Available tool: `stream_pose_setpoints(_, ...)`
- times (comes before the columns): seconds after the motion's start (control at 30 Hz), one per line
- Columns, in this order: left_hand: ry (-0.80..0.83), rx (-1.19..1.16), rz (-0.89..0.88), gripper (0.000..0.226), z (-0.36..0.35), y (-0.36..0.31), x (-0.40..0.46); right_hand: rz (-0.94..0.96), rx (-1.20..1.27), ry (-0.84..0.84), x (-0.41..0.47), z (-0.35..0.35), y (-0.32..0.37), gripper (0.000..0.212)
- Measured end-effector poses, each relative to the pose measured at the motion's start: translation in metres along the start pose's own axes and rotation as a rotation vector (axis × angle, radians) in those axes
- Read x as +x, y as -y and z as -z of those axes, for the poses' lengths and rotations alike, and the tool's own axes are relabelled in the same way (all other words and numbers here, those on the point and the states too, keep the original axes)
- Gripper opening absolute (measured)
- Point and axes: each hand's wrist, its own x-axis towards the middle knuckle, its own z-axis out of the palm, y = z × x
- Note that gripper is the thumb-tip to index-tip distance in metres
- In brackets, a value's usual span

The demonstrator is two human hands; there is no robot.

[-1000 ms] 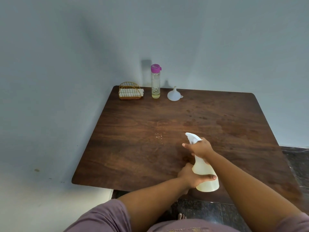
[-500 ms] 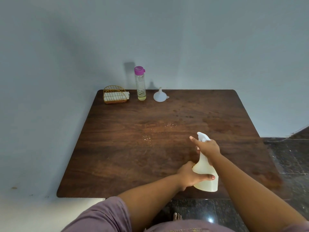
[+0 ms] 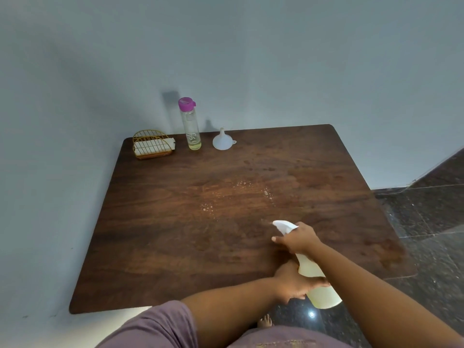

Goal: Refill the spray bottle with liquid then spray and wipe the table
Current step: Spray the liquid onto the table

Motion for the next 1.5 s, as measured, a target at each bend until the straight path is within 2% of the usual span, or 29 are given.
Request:
stream_pose_setpoints(0.13, -0.009, -0.04, 0.008, 0.055, 0.007, 0.012, -0.003, 0.039, -0.085, 0.107, -0.009, -0.012, 0.01, 0.081)
stream_pose_setpoints(0.27, -0.064, -0.031, -0.027, 0.077, 0.024, 0.016, -0.009, 0.14, -0.058, 0.066, -0.016, -0.025, 0.027, 0.07)
stream_pose_setpoints(0.4, -0.11, -0.077, -0.035, 0.068, 0.04, 0.019, -0.017, 0.147, -0.075, 0.084, -0.025, -0.032, 0.047, 0.077)
stream_pose_setpoints(0.47, -0.116, -0.072, -0.043, 0.068, 0.048, 0.02, -0.023, 0.17, -0.095, 0.111, -0.028, -0.033, 0.055, 0.072)
stream_pose_setpoints(0.53, -0.133, -0.048, -0.07, 0.071, 0.057, 0.022, -0.028, 0.182, -0.023, 0.08, -0.029, -0.036, 0.06, 0.068)
stream_pose_setpoints(0.67, -0.148, 0.04, -0.111, 0.073, 0.075, 0.027, -0.034, 0.133, 0.103, -0.077, -0.033, -0.046, 0.066, 0.074)
stream_pose_setpoints(0.87, -0.236, 0.358, -0.16, 0.088, 0.103, 0.032, -0.04, 0.199, 0.333, -0.113, -0.037, -0.052, 0.066, 0.06)
stream_pose_setpoints(1.0, -0.289, 0.48, -0.2, 0.091, 0.111, 0.029, -0.042, 0.203, 0.43, -0.243, -0.041, -0.054, 0.069, 0.05)
stream_pose_setpoints(1.1, -0.337, 0.535, -0.239, 0.089, 0.117, 0.023, -0.041, 0.228, 0.476, -0.312, -0.043, -0.048, 0.071, 0.055)
stream_pose_setpoints(1.17, -0.388, 0.562, -0.263, 0.089, 0.12, 0.021, -0.039, 0.197, 0.525, -0.279, -0.043, -0.045, 0.072, 0.057)
stream_pose_setpoints(1.27, -0.466, 0.541, -0.281, 0.09, 0.123, 0.019, -0.032, 0.123, 0.481, -0.214, -0.041, -0.046, 0.067, 0.047)
stream_pose_setpoints(1.37, -0.49, 0.549, -0.335, 0.081, 0.122, 0.012, -0.025, 0.155, 0.384, -0.231, -0.036, -0.041, 0.054, 0.031)
stream_pose_setpoints(1.5, -0.475, 0.556, -0.413, 0.082, 0.109, -0.008, -0.013, 0.174, 0.428, -0.296, -0.03, -0.018, 0.037, 0.041)
